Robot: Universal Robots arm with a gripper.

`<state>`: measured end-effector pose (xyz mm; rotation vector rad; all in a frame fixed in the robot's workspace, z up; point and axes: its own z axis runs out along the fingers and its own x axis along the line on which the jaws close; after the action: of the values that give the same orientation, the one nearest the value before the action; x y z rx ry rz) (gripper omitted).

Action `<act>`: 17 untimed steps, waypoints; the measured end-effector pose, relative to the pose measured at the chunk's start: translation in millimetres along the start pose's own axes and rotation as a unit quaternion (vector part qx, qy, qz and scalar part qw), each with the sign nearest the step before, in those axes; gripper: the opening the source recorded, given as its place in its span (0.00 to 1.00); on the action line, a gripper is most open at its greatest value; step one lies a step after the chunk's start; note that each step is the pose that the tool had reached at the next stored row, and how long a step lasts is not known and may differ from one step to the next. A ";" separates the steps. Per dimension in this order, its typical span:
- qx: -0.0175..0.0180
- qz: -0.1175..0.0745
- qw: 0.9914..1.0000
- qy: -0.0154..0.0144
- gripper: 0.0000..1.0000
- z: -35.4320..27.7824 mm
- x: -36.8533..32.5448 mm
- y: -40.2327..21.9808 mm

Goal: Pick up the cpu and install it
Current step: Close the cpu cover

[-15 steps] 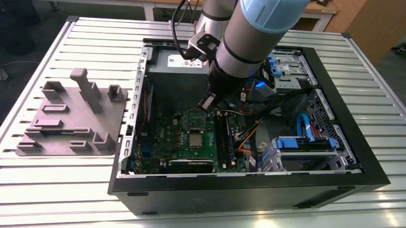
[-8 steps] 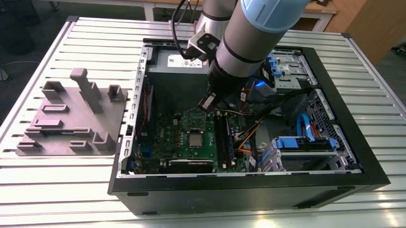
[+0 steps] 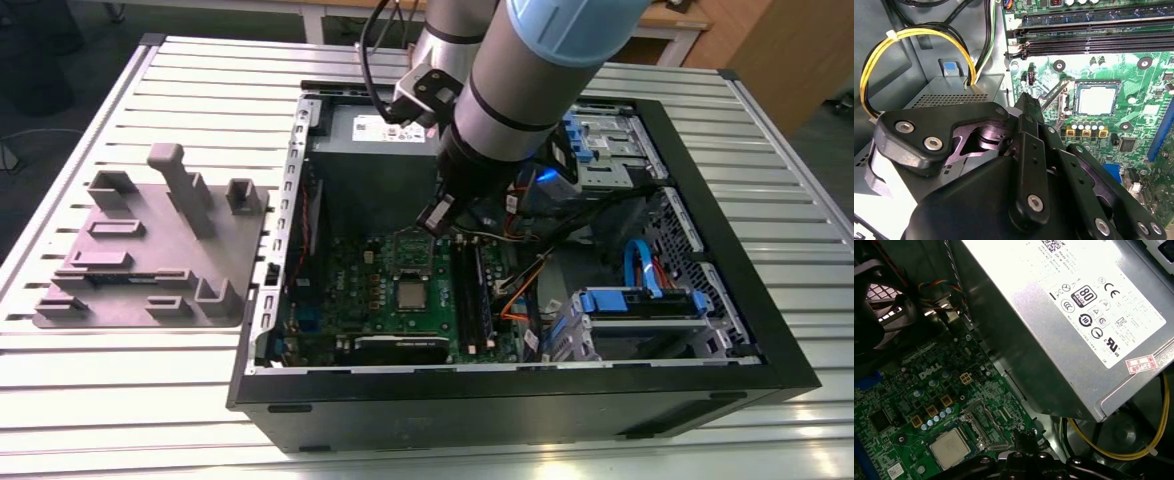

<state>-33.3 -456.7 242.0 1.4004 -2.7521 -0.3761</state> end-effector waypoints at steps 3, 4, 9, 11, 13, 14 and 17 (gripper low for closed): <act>0.000 -0.001 1.000 0.000 0.11 -0.3 0.0 0.1; 0.000 -0.002 1.000 0.000 0.11 -0.7 0.0 0.2; 0.000 -0.002 1.000 0.001 0.11 -1.7 0.2 0.3; 0.001 -0.002 1.000 0.003 0.11 -1.7 0.6 0.0; 0.002 -0.002 1.000 0.004 0.11 -1.8 1.1 -0.3; 0.003 -0.002 1.000 0.005 0.11 -1.9 1.2 -0.4; 0.003 -0.003 1.000 0.005 0.11 -1.9 1.6 -0.6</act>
<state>-33.5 -458.8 243.6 1.4074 -2.7440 -0.3601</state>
